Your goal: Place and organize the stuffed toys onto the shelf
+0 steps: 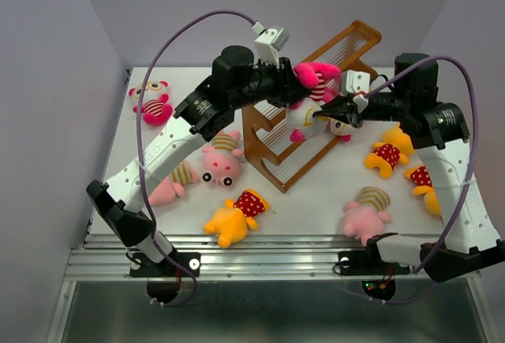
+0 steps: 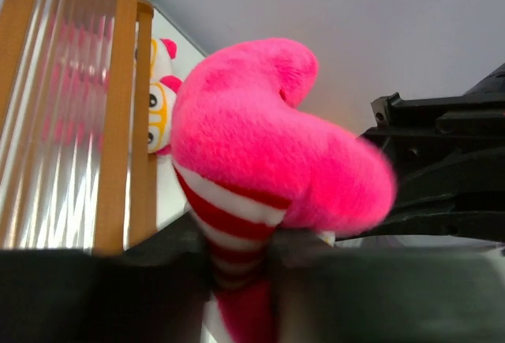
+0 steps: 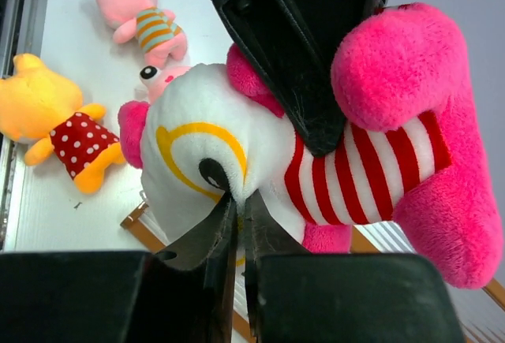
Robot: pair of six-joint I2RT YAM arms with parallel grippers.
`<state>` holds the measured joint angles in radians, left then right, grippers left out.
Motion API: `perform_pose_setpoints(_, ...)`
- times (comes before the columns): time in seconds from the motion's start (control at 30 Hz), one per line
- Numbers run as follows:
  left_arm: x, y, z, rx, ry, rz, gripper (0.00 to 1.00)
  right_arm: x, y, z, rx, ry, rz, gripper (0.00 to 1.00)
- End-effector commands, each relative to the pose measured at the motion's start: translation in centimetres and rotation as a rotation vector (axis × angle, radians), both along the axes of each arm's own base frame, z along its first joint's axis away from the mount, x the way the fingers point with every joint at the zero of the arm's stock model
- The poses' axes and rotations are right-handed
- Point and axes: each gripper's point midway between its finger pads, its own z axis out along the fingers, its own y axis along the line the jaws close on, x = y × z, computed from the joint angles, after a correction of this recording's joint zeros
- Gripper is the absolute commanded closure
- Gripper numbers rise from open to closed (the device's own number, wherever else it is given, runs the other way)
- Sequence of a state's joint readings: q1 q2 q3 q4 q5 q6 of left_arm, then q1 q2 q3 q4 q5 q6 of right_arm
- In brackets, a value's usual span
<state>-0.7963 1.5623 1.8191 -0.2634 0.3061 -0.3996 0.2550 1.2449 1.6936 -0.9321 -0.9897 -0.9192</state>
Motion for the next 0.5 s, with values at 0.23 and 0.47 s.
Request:
perform_pose_setpoints(0.23,-0.4,5.5,8.4,-0.290,-0.144,0.130,1.00,0.5,0.7,4.6,0.221,0.139,-0.133,0.38)
perform_pose_setpoints(0.47,-1.6,13.0,12.5,-0.578,-0.215,0.254,1.00,1.0,1.5,7.4,0.407,0.378,-0.197,0.14)
